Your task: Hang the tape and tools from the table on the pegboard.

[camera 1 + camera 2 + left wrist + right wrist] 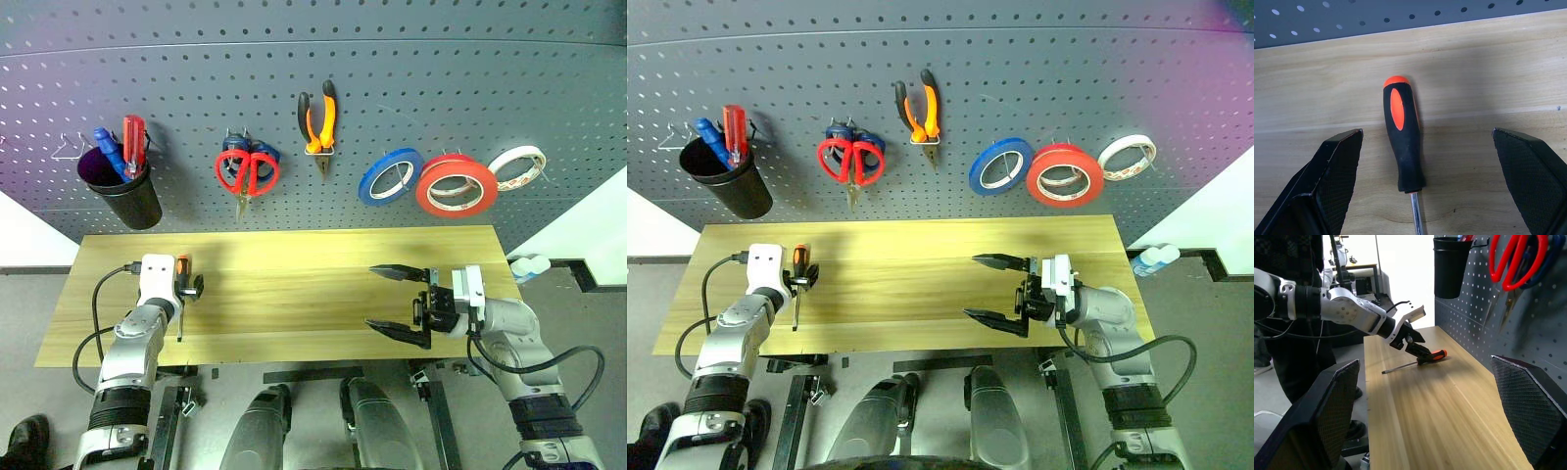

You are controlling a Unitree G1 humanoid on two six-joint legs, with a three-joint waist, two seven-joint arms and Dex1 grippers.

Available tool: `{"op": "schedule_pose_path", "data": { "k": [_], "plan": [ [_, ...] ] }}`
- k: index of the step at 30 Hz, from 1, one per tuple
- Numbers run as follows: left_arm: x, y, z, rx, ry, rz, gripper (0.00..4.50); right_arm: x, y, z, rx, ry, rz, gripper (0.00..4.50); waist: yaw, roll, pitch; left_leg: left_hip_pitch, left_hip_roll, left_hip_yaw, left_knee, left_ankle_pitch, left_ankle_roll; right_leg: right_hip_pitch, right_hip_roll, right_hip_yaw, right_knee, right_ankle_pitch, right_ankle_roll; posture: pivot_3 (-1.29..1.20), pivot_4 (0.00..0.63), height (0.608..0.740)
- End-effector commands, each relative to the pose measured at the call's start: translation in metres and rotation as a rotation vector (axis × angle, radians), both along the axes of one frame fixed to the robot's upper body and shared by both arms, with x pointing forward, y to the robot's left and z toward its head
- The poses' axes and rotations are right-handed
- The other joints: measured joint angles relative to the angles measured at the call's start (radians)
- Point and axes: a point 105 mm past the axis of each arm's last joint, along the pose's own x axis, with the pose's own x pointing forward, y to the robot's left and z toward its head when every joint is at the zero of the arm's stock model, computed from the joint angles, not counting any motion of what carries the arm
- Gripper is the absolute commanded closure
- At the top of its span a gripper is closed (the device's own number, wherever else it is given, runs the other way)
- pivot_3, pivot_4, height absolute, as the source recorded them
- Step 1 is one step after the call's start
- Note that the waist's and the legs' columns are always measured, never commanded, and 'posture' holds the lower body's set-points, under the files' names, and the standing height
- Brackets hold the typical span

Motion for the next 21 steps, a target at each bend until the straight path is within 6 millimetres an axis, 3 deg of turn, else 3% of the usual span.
{"op": "schedule_pose_path", "data": {
  "k": [1, 8, 21],
  "plan": [
    [-0.004, 0.016, 0.005, 0.015, -0.008, 0.043, 0.08, -0.004, -0.002, 0.007, -0.002, -0.022, -0.004, 0.0, 0.0, 0.0, 0.004, 0.0, 0.0, 0.0, 0.0, 0.0, 0.0, 0.0, 0.0, 0.0, 0.0, 0.0, 0.0, -0.09, 0.357, 0.74],
    [-0.005, 0.018, -0.004, 0.014, 0.021, 0.044, 0.08, -0.01, -0.004, 0.006, -0.009, 0.002, -0.02, 0.0, 0.002, -0.003, 0.027, 0.0, 0.0, 0.0, -0.001, 0.0, 0.0, 0.0, 0.0, 0.0, -0.001, 0.0, 0.0, -0.09, 0.378, 0.74],
    [0.003, 0.018, -0.002, 0.024, 0.003, 0.02, 0.08, -0.023, -0.005, 0.002, -0.011, 0.054, -0.048, 0.0, 0.001, -0.005, 0.077, -0.001, 0.0, 0.0, -0.002, 0.0, 0.0, -0.001, -0.001, 0.0, -0.002, 0.0, 0.0, -0.1, 0.425, 0.74]
  ]
}}
